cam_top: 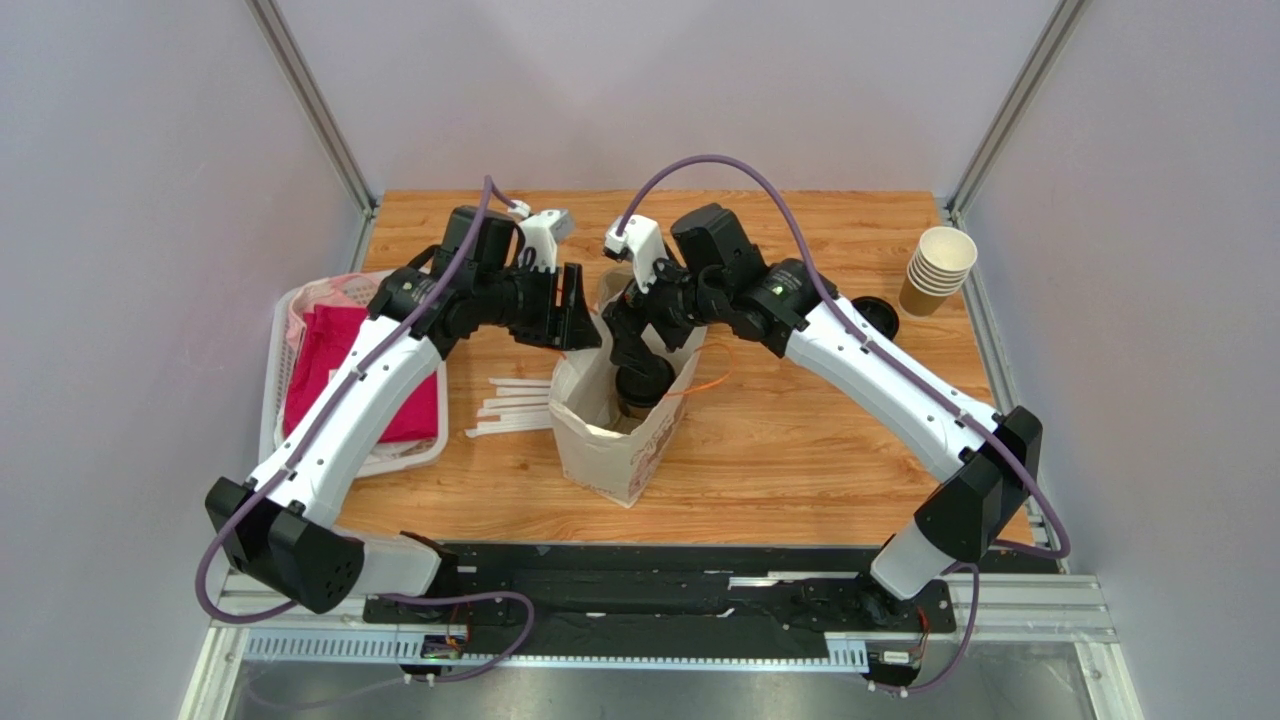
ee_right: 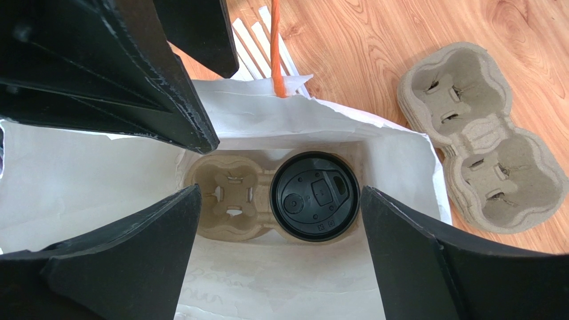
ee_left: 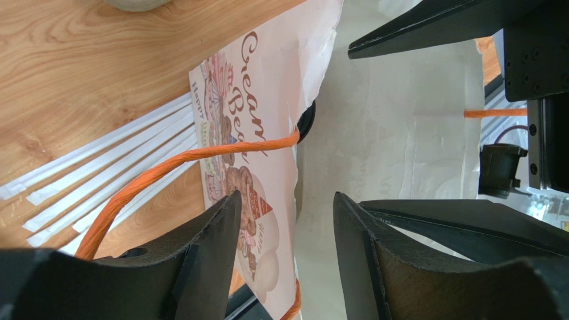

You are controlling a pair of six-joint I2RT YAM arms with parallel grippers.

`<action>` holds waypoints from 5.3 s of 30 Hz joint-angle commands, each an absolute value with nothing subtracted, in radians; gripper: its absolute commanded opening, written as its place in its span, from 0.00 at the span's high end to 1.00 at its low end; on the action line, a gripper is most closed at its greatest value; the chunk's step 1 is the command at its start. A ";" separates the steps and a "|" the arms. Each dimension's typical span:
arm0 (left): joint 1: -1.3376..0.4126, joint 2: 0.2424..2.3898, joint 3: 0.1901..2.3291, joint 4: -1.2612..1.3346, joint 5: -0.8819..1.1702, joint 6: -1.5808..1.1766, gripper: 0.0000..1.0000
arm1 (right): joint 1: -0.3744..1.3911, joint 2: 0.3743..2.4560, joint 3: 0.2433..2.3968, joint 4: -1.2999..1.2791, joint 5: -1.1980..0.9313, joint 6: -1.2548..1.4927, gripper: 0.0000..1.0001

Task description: Pack the takeout coffee

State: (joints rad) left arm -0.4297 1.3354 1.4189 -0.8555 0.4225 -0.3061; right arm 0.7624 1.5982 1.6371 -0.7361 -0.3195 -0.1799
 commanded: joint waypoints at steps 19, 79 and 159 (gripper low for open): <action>-0.437 1.293 1.502 -0.939 0.500 -0.091 0.26 | 0.749 1.539 1.684 -0.684 -0.267 -0.143 0.05; -0.448 1.192 1.376 -0.663 0.624 0.215 0.12 | 0.653 1.523 1.667 -0.686 -0.313 -0.164 0.04; 0.232 1.295 1.339 -1.071 0.804 1.119 0.64 | 0.500 1.447 1.680 -0.745 -0.181 -0.161 0.02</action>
State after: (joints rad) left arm 0.2314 1.2640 1.4158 -0.8978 0.8211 0.6792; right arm 0.5098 1.4971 1.6928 -0.7448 -0.1909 -0.1719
